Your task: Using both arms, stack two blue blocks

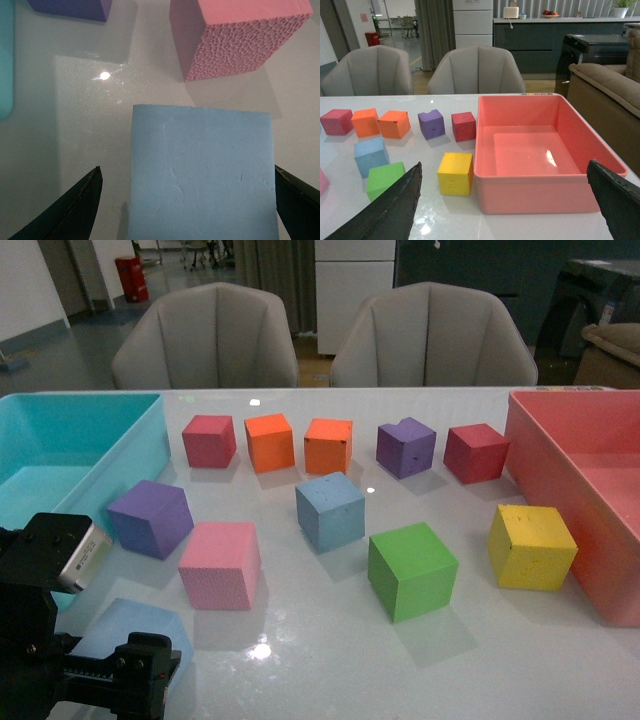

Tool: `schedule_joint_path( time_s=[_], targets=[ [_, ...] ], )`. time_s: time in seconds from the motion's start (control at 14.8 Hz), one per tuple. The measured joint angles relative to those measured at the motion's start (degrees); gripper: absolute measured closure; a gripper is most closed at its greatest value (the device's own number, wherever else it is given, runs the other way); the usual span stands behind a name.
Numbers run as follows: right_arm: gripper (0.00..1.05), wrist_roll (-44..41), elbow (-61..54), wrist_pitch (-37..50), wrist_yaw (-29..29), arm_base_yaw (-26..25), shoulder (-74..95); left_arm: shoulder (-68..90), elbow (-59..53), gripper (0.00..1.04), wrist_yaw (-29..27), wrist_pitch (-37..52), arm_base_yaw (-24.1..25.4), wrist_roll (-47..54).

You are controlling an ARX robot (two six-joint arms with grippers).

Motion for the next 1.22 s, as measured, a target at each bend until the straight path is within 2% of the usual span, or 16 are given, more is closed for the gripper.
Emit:
schedule_joint_path(
  time_s=[0.07,0.27,0.41,0.61,0.88,0.95,1.22],
  targets=[
    [0.06,0.00,0.00,0.00,0.00,0.00,0.00,0.00,-0.15,0.11,0.00,0.04,-0.02,0.15],
    [0.06,0.00,0.02,-0.02,0.00,0.00,0.00,-1.79,-1.40,0.43,-0.04,-1.42,-1.14,0.17],
    [0.06,0.00,0.00,0.00,0.00,0.00,0.00,-6.29,-1.46,0.57,-0.07,-4.07,-2.78,0.17],
    [0.06,0.00,0.02,-0.02,0.00,0.00,0.00,-10.38,0.92,0.63,-0.59,-8.41,-5.66,0.17],
    [0.06,0.00,0.00,0.00,0.00,0.00,0.00,-7.65,16.59,0.65,-3.13,-17.16,-12.79,0.11],
    [0.06,0.00,0.00,-0.02,0.00,0.00,0.00,3.32,34.45,0.66,-5.57,-25.62,-18.40,0.11],
    [0.06,0.00,0.02,-0.02,0.00,0.00,0.00,14.60,51.39,0.66,-6.73,-32.83,-18.34,-0.61]
  ],
)
